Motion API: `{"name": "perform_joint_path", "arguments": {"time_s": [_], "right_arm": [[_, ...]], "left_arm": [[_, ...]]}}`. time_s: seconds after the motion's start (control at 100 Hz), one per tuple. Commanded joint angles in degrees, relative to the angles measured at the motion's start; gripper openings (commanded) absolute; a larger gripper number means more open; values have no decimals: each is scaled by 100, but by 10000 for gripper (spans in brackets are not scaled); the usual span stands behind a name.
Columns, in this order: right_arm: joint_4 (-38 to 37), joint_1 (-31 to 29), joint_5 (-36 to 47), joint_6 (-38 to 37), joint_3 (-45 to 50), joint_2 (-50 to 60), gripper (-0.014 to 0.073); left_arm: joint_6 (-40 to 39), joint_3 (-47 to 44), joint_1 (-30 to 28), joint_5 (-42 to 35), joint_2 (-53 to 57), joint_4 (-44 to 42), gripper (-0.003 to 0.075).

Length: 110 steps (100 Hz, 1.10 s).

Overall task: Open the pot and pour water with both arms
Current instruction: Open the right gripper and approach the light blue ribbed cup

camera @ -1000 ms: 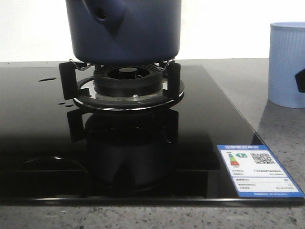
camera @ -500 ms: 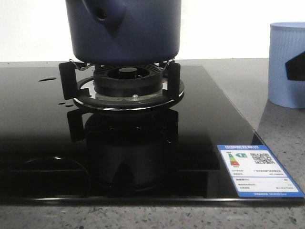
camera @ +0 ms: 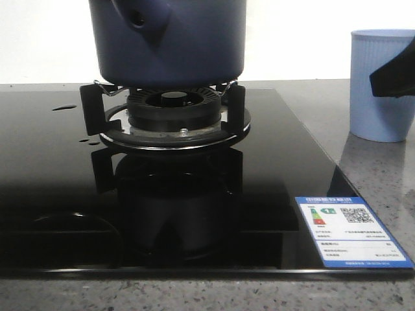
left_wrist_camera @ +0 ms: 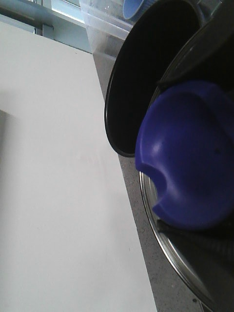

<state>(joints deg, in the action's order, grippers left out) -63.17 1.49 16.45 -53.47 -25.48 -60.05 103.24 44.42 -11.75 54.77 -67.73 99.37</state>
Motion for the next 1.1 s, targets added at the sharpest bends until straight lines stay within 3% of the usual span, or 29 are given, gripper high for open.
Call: {"name": "perform_joint_path", "arguments": {"time_s": [0.0, 0.69, 0.94, 1.09], "right_arm": [[54, -24, 295, 67, -202, -17, 563], [320, -24, 509, 67, -245, -61, 563], [320, -24, -13, 67, -245, 249, 563], [320, -24, 125, 163, -245, 168, 563]], "left_arm": [[9, 194, 43, 324, 150, 736, 327], [9, 194, 43, 324, 150, 736, 327], [9, 194, 43, 324, 150, 736, 327], [9, 194, 43, 324, 150, 736, 327]]}}
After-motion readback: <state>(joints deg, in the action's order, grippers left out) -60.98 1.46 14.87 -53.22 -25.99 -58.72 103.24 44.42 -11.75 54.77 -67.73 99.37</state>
